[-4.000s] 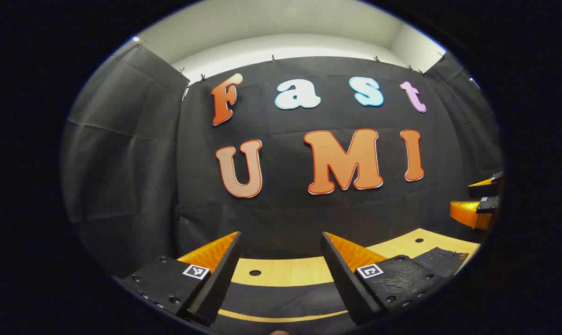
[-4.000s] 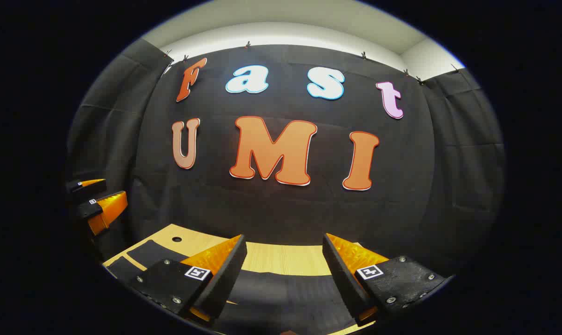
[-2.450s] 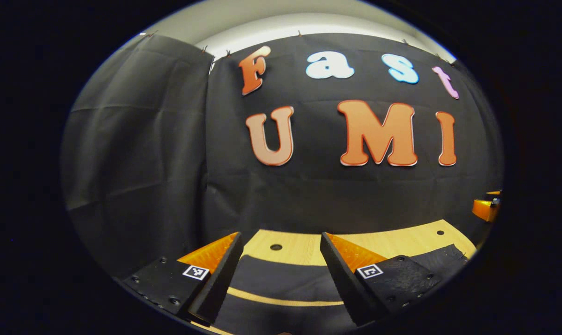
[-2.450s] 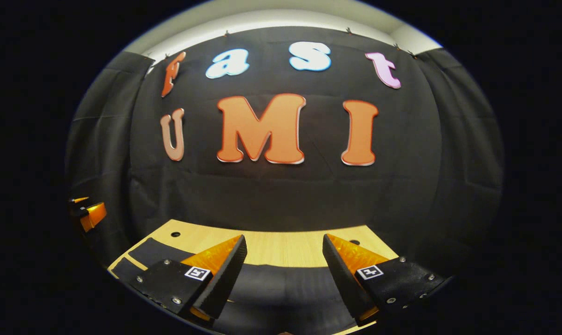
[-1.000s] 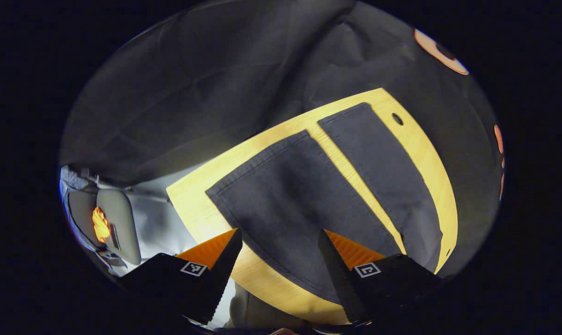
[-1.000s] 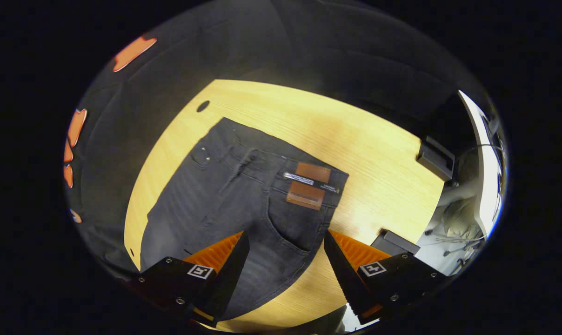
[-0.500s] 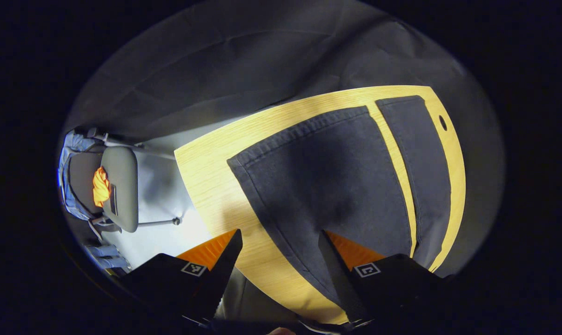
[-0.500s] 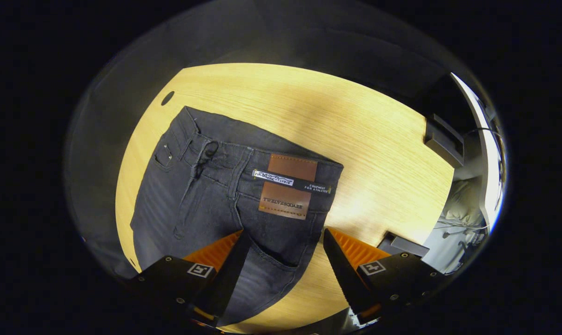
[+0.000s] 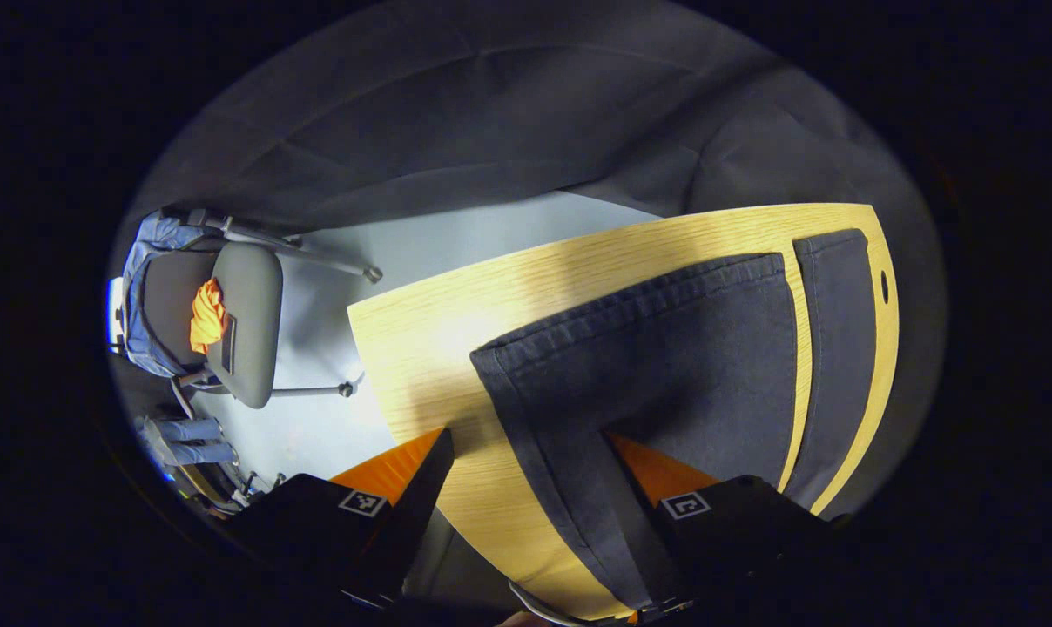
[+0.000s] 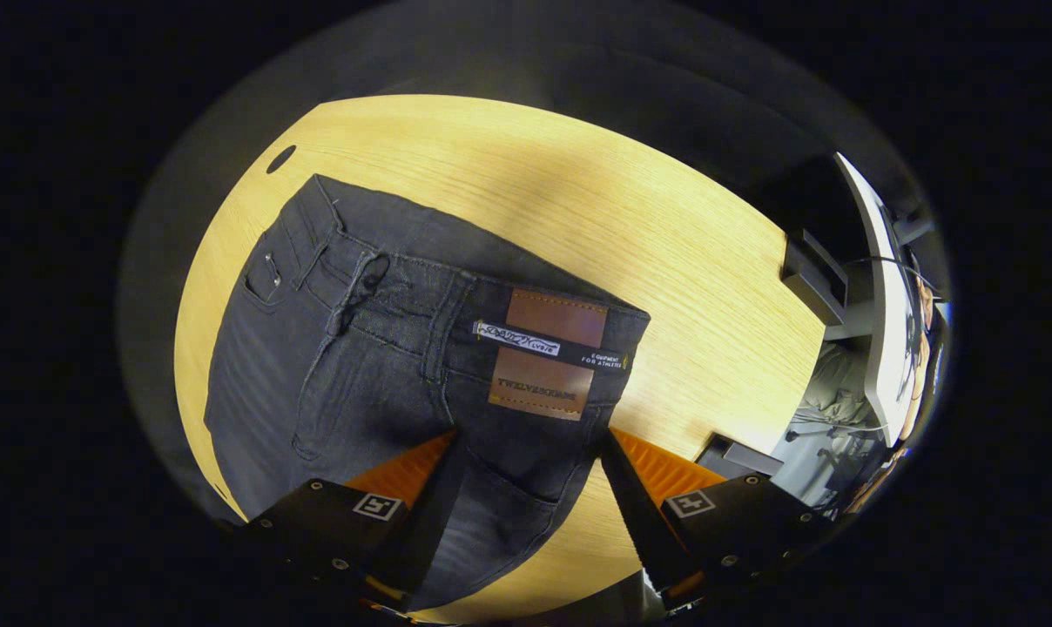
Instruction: Grasp the waist and the cuffs of the jeans and fold them to make the two legs overlap; first hold the waist and fold one-third of the jeans toward the cuffs, then hold the cuffs and fold the remaining one-third in the same direction to finish folding.
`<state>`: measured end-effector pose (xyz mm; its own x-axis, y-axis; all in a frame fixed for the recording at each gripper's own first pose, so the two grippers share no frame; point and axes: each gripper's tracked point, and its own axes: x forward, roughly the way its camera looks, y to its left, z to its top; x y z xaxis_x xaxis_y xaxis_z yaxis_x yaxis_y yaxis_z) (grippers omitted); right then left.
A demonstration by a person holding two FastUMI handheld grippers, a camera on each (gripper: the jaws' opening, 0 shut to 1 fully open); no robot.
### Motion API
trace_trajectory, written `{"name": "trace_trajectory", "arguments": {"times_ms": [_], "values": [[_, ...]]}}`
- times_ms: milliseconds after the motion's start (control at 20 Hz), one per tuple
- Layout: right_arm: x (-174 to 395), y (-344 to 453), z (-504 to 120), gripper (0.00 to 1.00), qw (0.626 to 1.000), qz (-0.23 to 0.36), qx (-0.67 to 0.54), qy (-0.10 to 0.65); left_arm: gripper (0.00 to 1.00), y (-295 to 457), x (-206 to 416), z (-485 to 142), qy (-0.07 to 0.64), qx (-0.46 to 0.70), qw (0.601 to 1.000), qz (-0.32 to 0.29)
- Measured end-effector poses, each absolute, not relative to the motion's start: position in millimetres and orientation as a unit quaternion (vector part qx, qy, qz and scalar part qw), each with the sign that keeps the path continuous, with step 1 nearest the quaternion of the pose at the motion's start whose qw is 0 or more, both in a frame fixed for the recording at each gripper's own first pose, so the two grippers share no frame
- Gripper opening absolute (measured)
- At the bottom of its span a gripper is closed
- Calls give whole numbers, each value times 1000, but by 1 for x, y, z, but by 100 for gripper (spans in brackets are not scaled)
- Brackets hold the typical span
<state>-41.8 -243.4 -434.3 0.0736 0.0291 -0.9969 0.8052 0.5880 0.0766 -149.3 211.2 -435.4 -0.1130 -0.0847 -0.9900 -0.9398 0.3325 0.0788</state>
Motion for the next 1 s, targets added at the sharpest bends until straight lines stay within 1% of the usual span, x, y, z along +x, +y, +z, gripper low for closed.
{"name": "trace_trajectory", "arguments": {"times_ms": [50,100,150,200,250,300,350,400,450,500,550,600,650,700,850,1000], "values": [[-41,-242,-434,87,649,-297,342,612,98,211,-149,-436,622,-409,526,410],[-42,-242,-434,85,648,-289,344,615,98,212,-150,-434,623,-405,531,407],[-40,-240,-434,75,651,-289,348,610,95,211,-149,-436,623,-404,535,404],[-40,-239,-435,69,653,-283,354,607,95,213,-149,-437,626,-396,542,397],[-39,-240,-433,49,656,-283,363,599,79,217,-147,-436,628,-387,553,388],[-38,-237,-435,48,652,-271,384,595,62,217,-144,-439,625,-380,567,380],[-35,-238,-434,26,657,-270,396,582,46,216,-139,-441,619,-381,573,378],[-38,-237,-432,29,655,-253,410,582,29,211,-136,-433,621,-381,576,371],[-37,-237,-434,29,656,-246,430,569,13,214,-130,-434,609,-387,592,360],[-37,-237,-434,29,655,-235,453,558,13,209,-125,-436,590,-403,604,352],[-38,-237,-435,31,655,-226,474,543,1,212,-125,-437,588,-411,607,342],[-38,-236,-428,28,639,-239,512,522,1,210,-120,-440,573,-423,615,339],[-34,-235,-430,7,631,-234,537,509,1,210,-117,-438,564,-427,623,333],[-33,-232,-435,7,637,-227,540,501,1,211,-114,-433,549,-437,633,327],[-34,-240,-415,7,655,-210,549,475,1,220,-84,-413,498,-454,673,305],[-36,-247,-398,7,667,-209,554,453,1,221,-72,-396,477,-467,686,290]]}}
